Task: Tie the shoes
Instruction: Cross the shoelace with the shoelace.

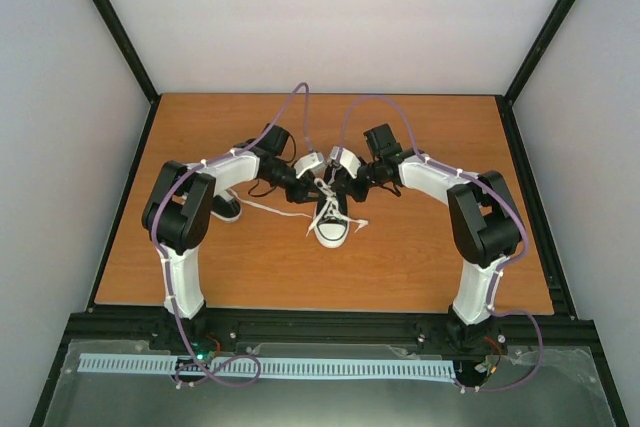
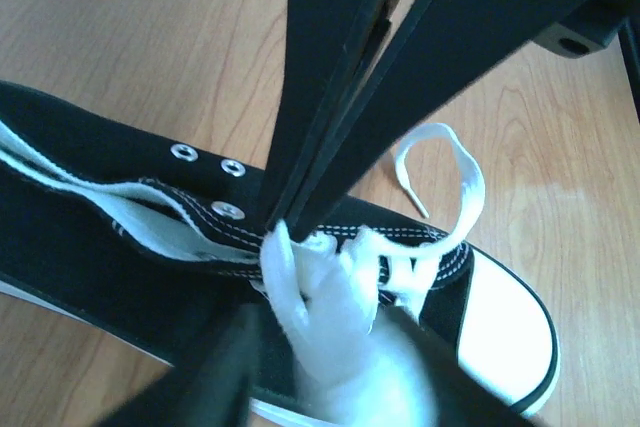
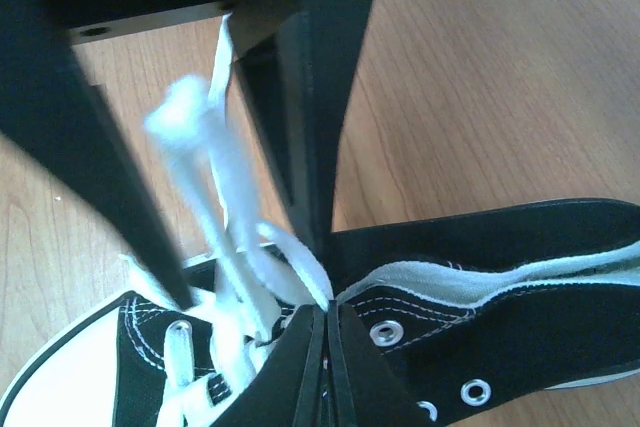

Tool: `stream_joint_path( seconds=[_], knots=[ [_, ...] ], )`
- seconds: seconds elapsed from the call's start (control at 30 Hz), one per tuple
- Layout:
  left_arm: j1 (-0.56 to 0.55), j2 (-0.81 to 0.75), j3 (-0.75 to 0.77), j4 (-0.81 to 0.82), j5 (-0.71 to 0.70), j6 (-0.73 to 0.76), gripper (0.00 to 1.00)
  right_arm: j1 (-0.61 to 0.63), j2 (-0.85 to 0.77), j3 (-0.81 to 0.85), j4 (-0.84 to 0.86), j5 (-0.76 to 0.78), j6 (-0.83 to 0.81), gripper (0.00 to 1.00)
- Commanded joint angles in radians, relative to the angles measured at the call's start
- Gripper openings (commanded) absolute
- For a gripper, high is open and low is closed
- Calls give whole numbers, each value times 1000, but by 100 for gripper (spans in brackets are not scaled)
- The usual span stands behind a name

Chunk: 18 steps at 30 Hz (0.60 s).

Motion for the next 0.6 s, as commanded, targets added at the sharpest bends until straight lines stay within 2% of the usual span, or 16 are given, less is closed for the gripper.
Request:
stream_joint_path(
  seconds=[0.0, 0.1, 0.2, 0.33, 0.57],
  knots=[
    [5, -29, 50, -131, 23, 196, 50, -4, -38, -12, -4, -7, -1, 3],
    [4, -63, 39, -159, 11, 330, 61, -3, -46, -18, -9, -13, 0, 3],
    [-4, -87, 25, -133, -23, 419, 67, -3, -55, -24, -12, -9, 0, 3],
    [-24, -47, 70, -134, -69, 432, 75, -4, -59, -33, -3, -14, 8, 3],
    [-67, -17, 73, -79, -102, 405, 77, -5, -61, -39, 13, -15, 39, 3]
  ],
)
